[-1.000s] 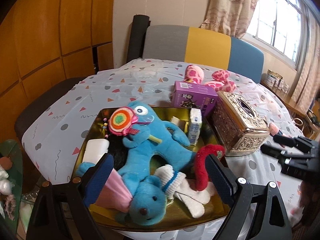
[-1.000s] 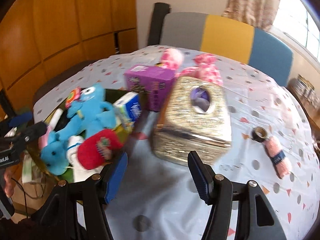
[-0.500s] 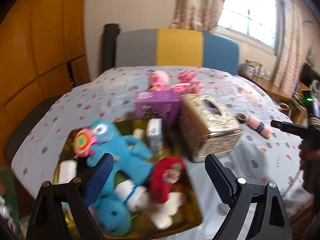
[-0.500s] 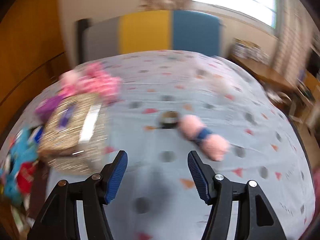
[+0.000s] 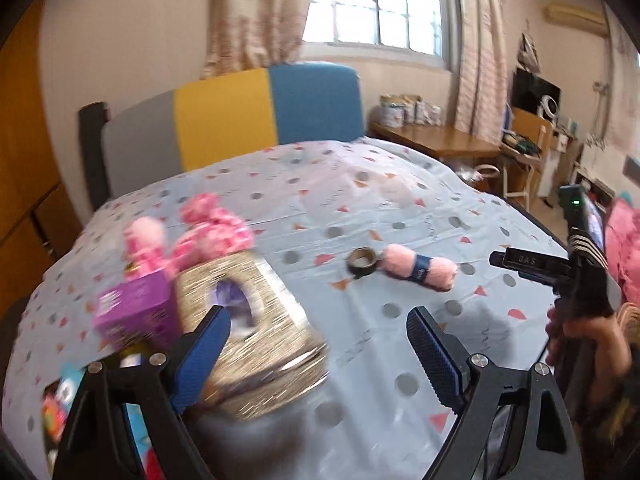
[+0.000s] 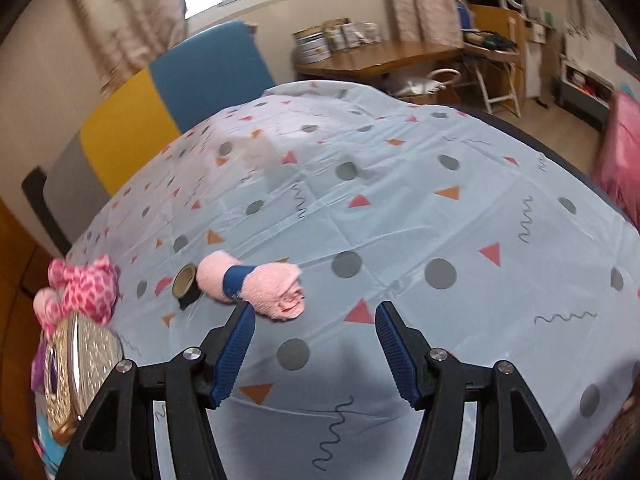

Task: Organize soft objects
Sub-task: 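Move both open tools back toward the tape roll and pink towel, then close the left tool on the black tape roll and lift it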

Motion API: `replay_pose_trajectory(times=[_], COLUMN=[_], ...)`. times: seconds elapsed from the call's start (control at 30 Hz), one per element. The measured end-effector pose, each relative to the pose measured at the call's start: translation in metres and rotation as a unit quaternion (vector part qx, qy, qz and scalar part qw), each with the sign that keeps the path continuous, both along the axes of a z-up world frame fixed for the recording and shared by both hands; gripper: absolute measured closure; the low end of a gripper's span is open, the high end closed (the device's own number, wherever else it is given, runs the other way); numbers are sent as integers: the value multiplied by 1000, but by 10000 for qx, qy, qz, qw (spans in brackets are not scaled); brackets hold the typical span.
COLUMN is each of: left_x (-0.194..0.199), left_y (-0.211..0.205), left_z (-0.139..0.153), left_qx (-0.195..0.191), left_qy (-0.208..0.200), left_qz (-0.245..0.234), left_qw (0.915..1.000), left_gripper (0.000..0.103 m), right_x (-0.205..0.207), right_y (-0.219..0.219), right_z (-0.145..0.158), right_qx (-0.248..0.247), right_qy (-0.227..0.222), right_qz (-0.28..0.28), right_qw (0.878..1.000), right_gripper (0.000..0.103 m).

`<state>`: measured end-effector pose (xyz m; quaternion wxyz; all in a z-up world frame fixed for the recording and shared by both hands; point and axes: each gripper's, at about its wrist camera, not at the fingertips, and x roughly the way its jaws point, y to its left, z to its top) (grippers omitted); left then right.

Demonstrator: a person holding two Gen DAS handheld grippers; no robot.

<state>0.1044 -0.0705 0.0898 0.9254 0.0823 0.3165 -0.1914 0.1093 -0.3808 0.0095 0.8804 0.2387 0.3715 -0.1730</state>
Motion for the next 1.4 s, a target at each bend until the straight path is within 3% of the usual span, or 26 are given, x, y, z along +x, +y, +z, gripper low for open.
replay_pose_trajectory(times=[0.1, 0.2, 0.33, 0.5, 0.67, 0.83, 0.9, 1.0, 1.07, 1.23, 1.4], left_x=[27, 64, 109, 168, 201, 226, 231, 229, 225, 203, 141], left_y=[-35, -72, -104, -114, -130, -146, -149, -145, -142, -133, -138], left_z=[-9, -32, -66, -97, -116, -137, -147, -160, -159, -151, -137], left_qx=[77, 168, 234, -261, -584, -533, -485, -472, -395, -562, -269], left_qy=[269, 733, 1167, 1797, 2014, 2226, 2308, 2400, 2215, 2172, 1868], left_qz=[-117, -118, 143, 843, 1087, 1225, 1234, 1275, 1210, 916, 367], left_qw=[9995, 9971, 9928, 9797, 9717, 9657, 9639, 9612, 9668, 9702, 9813], left_gripper=[27, 27, 31, 34, 31, 29, 32, 53, 54, 54, 54], right_x=[-5, -5, -5, 0, 2, 1, 1, 1, 1, 0, -2], right_y=[-9, -12, -12, -9, -8, -12, -13, -14, -14, -14, -16], right_z=[-1, -1, -1, -2, -6, -9, -11, -12, -11, -11, -12], right_qx=[268, 429, 597, 756, 1004, 1223, 1315, 1395, 1397, 1363, 1308], right_qy=[-108, -176, -243, -244, -260, -303, -296, -322, -346, -333, -299], right_qz=[-149, -169, -47, 176, 320, 309, 306, 302, 307, 269, 141], right_qw=[9995, 9988, 9979, 9967, 9941, 9915, 9904, 9892, 9891, 9897, 9909], right_gripper=[40, 40, 39, 39, 39, 39, 39, 39, 39, 39, 39])
